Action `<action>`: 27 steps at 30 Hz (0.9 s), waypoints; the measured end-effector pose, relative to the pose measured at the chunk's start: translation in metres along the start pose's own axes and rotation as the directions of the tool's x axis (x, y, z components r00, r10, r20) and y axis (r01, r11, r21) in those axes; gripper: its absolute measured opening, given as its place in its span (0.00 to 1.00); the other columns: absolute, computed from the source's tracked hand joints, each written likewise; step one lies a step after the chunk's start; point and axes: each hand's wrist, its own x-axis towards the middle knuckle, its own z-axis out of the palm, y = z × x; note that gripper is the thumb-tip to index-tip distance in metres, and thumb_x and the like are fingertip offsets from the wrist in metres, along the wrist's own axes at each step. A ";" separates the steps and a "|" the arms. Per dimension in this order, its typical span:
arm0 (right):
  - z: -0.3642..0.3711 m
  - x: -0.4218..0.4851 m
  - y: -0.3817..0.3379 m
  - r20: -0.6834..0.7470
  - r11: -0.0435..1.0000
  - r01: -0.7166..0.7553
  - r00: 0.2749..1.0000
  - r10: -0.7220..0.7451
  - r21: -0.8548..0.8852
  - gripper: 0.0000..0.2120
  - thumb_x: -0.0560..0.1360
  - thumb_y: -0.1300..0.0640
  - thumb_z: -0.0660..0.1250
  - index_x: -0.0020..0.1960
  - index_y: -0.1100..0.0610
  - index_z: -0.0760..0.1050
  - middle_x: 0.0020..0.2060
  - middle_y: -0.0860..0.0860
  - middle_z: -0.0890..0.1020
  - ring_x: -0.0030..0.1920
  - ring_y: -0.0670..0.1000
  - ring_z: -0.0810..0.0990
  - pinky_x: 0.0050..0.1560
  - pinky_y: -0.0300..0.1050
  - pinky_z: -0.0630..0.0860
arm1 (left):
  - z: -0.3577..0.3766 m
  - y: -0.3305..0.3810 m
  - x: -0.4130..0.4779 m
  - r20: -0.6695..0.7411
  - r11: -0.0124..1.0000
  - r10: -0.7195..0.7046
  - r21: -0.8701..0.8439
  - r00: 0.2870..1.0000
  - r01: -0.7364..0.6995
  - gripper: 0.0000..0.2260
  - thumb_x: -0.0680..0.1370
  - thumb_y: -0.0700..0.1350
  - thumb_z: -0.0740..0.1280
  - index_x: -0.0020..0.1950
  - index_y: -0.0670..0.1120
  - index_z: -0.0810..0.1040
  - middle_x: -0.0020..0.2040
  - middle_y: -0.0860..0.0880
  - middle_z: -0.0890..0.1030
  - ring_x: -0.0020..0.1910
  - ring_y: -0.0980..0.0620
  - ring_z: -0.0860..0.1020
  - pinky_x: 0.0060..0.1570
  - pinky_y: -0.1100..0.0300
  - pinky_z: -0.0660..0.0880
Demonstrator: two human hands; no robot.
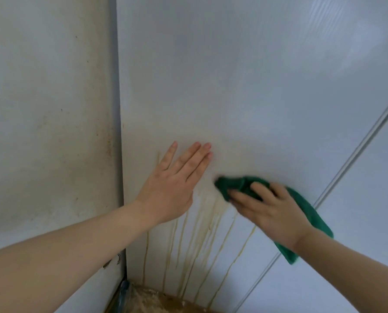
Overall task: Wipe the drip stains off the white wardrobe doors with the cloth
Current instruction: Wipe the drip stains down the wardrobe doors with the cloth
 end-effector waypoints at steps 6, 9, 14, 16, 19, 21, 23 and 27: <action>-0.024 0.010 0.037 -0.082 0.937 -0.348 0.933 0.350 0.027 0.20 0.77 0.66 0.54 0.56 0.50 0.80 0.58 0.45 0.80 0.52 0.57 0.68 0.46 0.50 0.63 | 0.005 0.016 0.000 -0.004 1.000 -0.007 -0.014 1.000 0.007 0.35 0.69 0.45 0.60 0.75 0.39 0.54 0.75 0.43 0.56 0.75 0.45 0.55 0.71 0.42 0.51; -0.027 0.014 0.043 -0.139 0.853 -0.521 0.844 0.519 0.022 0.19 0.78 0.65 0.52 0.59 0.49 0.75 0.60 0.46 0.79 0.53 0.59 0.68 0.46 0.51 0.62 | 0.006 0.027 0.009 -0.035 0.998 -0.041 -0.041 0.999 0.039 0.35 0.69 0.44 0.60 0.74 0.39 0.56 0.75 0.43 0.58 0.74 0.46 0.57 0.70 0.41 0.55; -0.008 -0.047 -0.015 0.076 0.968 -0.248 0.966 0.246 0.025 0.31 0.81 0.64 0.39 0.56 0.48 0.81 0.56 0.44 0.81 0.52 0.56 0.68 0.47 0.50 0.64 | 0.013 0.039 0.011 -0.029 0.997 -0.067 -0.042 0.997 0.066 0.35 0.70 0.44 0.59 0.76 0.40 0.51 0.76 0.44 0.54 0.76 0.47 0.49 0.72 0.42 0.50; -0.014 -0.050 -0.009 0.096 0.974 -0.221 0.972 0.216 0.049 0.28 0.78 0.67 0.44 0.55 0.49 0.81 0.57 0.44 0.80 0.52 0.56 0.68 0.48 0.49 0.64 | 0.015 0.040 0.009 -0.027 0.997 -0.071 -0.037 0.997 0.070 0.35 0.70 0.44 0.59 0.76 0.40 0.52 0.76 0.44 0.55 0.76 0.48 0.47 0.72 0.42 0.50; -0.021 -0.036 0.022 -0.053 0.885 -0.462 0.884 0.464 0.055 0.21 0.72 0.69 0.58 0.59 0.51 0.76 0.60 0.45 0.78 0.53 0.58 0.68 0.47 0.51 0.63 | 0.016 0.044 0.009 -0.028 0.994 -0.095 -0.051 0.995 0.093 0.34 0.70 0.44 0.59 0.75 0.40 0.53 0.75 0.44 0.56 0.75 0.47 0.54 0.71 0.41 0.52; -0.021 -0.032 0.030 -0.126 0.804 -0.591 0.794 0.594 0.062 0.19 0.74 0.69 0.59 0.59 0.52 0.76 0.60 0.46 0.78 0.53 0.59 0.68 0.48 0.51 0.63 | 0.018 0.051 0.011 -0.037 0.990 -0.124 -0.072 0.992 0.121 0.35 0.70 0.43 0.60 0.75 0.40 0.54 0.75 0.44 0.56 0.75 0.46 0.56 0.71 0.41 0.53; -0.017 -0.042 0.013 -0.110 0.830 -0.557 0.823 0.557 0.031 0.19 0.76 0.67 0.57 0.61 0.50 0.74 0.62 0.45 0.76 0.53 0.58 0.68 0.47 0.51 0.63 | 0.020 0.055 0.011 -0.033 0.985 -0.150 -0.091 0.988 0.146 0.35 0.70 0.44 0.60 0.75 0.40 0.52 0.75 0.44 0.55 0.75 0.46 0.55 0.71 0.40 0.52; -0.006 -0.089 -0.041 0.173 0.946 -0.313 0.939 0.296 0.080 0.26 0.67 0.67 0.54 0.57 0.50 0.80 0.59 0.46 0.70 0.51 0.58 0.68 0.46 0.52 0.63 | 0.022 0.061 0.011 -0.038 0.976 -0.192 -0.106 0.981 0.188 0.37 0.70 0.44 0.63 0.76 0.40 0.51 0.76 0.44 0.54 0.75 0.46 0.54 0.71 0.40 0.51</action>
